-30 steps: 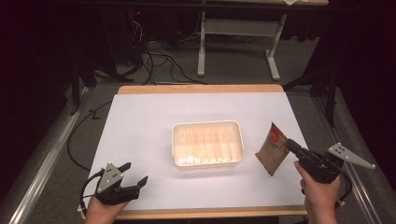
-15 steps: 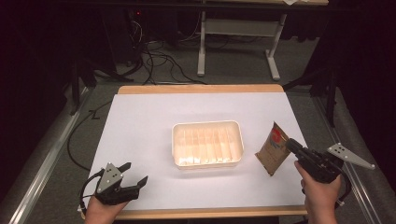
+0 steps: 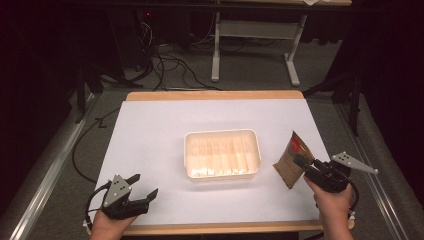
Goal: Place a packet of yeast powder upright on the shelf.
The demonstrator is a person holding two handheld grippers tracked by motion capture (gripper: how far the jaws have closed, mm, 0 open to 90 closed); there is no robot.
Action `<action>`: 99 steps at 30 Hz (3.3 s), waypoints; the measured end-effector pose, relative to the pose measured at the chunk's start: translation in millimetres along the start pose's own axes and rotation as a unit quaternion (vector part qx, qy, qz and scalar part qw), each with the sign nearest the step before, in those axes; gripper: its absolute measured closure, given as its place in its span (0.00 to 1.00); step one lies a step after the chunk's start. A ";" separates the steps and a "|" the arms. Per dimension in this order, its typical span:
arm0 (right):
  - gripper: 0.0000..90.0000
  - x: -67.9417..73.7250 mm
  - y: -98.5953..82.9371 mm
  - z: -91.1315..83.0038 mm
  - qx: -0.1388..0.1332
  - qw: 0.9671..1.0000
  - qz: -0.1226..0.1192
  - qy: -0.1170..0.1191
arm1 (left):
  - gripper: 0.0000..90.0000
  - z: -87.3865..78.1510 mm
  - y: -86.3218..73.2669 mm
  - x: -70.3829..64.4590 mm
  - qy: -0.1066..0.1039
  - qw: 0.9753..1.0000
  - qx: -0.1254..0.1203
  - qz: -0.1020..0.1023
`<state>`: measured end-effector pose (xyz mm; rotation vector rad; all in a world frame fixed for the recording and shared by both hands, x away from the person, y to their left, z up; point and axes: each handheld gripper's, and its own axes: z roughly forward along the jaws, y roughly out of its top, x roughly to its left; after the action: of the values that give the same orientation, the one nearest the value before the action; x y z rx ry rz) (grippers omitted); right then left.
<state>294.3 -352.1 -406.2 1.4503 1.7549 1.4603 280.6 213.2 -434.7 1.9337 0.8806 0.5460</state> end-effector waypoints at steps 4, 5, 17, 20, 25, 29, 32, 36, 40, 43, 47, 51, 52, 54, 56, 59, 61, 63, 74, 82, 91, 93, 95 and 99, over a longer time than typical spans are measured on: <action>0.69 0.1 -2.8 -2.4 0.001 1.000 0.004 -0.002 | 0.26 -1.2 0.4 -0.7 0.000 1.000 -0.001 0.000; 0.68 0.4 -4.0 -3.0 0.003 1.000 0.005 -0.001 | 0.26 -1.4 0.5 -0.7 0.000 1.000 -0.002 0.000; 0.74 -1.6 -16.3 -0.1 0.028 1.000 0.003 -0.005 | 0.26 -0.9 0.4 -0.8 0.000 1.000 0.000 0.002; 0.79 -3.3 -14.9 -1.7 0.024 1.000 0.002 -0.014 | 0.26 -0.4 0.7 -1.1 0.000 1.000 -0.001 0.003; 0.80 -4.4 -12.6 -5.1 0.014 1.000 0.004 -0.016 | 0.26 -1.2 0.8 -0.7 0.000 1.000 -0.002 0.004; 0.80 -1.3 -9.5 -9.4 -0.001 1.000 0.002 -0.022 | 0.26 -1.6 0.9 -0.8 0.001 1.000 -0.002 0.005; 0.80 0.1 -8.2 -11.6 -0.007 1.000 0.001 -0.024 | 0.26 -1.8 1.2 -1.1 0.001 1.000 -0.003 0.006; 0.80 0.8 -6.9 -12.9 -0.012 1.000 0.006 -0.026 | 0.26 -1.5 1.2 -0.6 0.001 1.000 -0.003 0.005; 0.81 2.5 -5.7 -13.8 -0.018 0.999 0.006 -0.029 | 0.26 -1.6 1.2 -0.8 0.002 1.000 -0.004 0.005; 0.81 5.8 -4.2 -14.8 -0.023 0.999 0.004 -0.031 | 0.26 -1.6 1.3 -0.6 0.001 1.000 -0.003 0.006; 0.81 10.8 -2.2 -15.9 -0.030 0.999 -0.001 -0.029 | 0.26 -1.7 1.5 -0.6 0.002 1.000 -0.005 0.006; 0.81 14.4 -1.5 -16.0 -0.035 0.999 -0.005 -0.025 | 0.26 -2.0 1.2 -0.1 0.003 1.000 -0.005 0.006; 0.81 15.5 -0.9 -16.4 -0.037 0.999 -0.005 -0.025 | 0.26 -1.6 1.0 0.0 0.002 1.000 -0.004 0.005; 0.81 19.1 1.4 -17.8 -0.044 0.999 -0.009 -0.019 | 0.26 -0.9 0.9 0.0 0.003 1.000 -0.002 0.004; 0.81 25.0 5.0 -19.7 -0.052 0.998 -0.011 -0.015 | 0.26 -0.6 1.2 -0.7 0.004 1.000 -0.001 0.005; 0.81 35.6 12.4 -22.9 -0.067 0.998 -0.010 -0.004 | 0.26 -1.4 1.6 -1.5 0.006 1.000 -0.003 0.010; 0.81 43.1 18.4 -24.3 -0.076 0.997 -0.012 -0.002 | 0.26 -1.8 1.2 -0.6 0.006 1.000 -0.003 0.008; 0.81 50.9 25.1 -25.2 -0.081 0.997 -0.014 0.001 | 0.26 -1.9 0.7 0.8 0.007 1.000 -0.004 0.006; 0.81 94.2 53.5 -7.3 -0.101 0.994 -0.004 0.035 | 0.27 -3.8 1.7 -0.9 0.007 1.000 -0.007 0.010; 0.80 134.3 56.0 29.2 -0.082 0.995 -0.001 0.049 | 0.27 -4.0 2.2 -1.4 0.006 1.000 -0.009 0.012; 0.80 181.4 50.0 77.5 -0.067 0.997 0.007 0.046 | 0.27 -5.8 3.0 -3.3 0.002 1.000 -0.016 0.013; 0.80 188.7 48.6 85.8 -0.062 0.997 0.006 0.041 | 0.27 -6.0 3.1 -4.0 -0.001 1.000 -0.017 0.014; 0.81 195.7 47.1 94.9 -0.055 0.998 0.010 0.039 | 0.27 -6.1 3.0 -4.3 -0.003 1.000 -0.018 0.015; 0.80 206.6 42.7 111.5 -0.044 0.999 0.011 0.025 | 0.27 -5.6 3.4 -4.0 -0.008 1.000 -0.017 0.017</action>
<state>331.0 -123.2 -349.9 1.4037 1.6852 1.5773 275.4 212.1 -429.1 1.9216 0.8247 0.5610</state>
